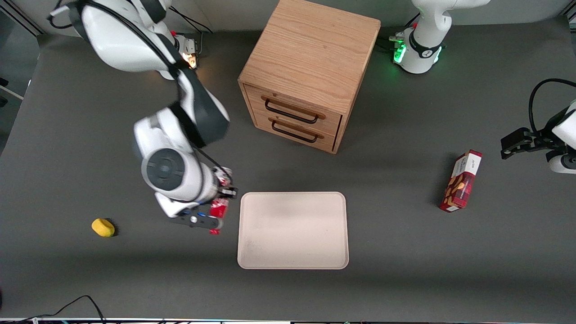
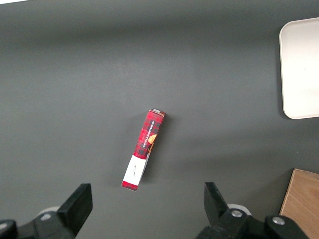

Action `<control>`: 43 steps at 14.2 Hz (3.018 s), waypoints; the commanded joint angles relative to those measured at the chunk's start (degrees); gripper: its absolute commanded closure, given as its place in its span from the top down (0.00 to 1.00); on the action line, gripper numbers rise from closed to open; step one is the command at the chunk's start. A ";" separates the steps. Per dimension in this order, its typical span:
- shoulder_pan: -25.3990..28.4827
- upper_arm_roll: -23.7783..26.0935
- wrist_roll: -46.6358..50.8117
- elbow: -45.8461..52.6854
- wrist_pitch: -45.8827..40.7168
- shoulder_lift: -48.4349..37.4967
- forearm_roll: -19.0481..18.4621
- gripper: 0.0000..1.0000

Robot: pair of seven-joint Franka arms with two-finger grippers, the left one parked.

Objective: Place coke bottle on tray
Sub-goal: 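Carry the held bottle over the white tray's corner, then lower the bottle onto the tray and open the right gripper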

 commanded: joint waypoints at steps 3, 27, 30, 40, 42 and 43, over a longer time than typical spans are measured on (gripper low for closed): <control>2.53 -2.34 1.11 4.54 8.37 8.14 0.33 0.00; 2.18 -2.78 -7.51 4.02 22.54 17.47 0.15 1.00; 2.09 -2.78 -7.51 3.84 22.45 17.30 0.07 1.00; 2.09 -2.87 -7.51 3.66 22.37 17.21 -0.02 1.00; 2.00 -2.87 -7.59 3.58 22.10 17.12 -0.37 1.00; 2.09 -2.87 -7.59 3.58 22.01 17.04 -0.37 1.00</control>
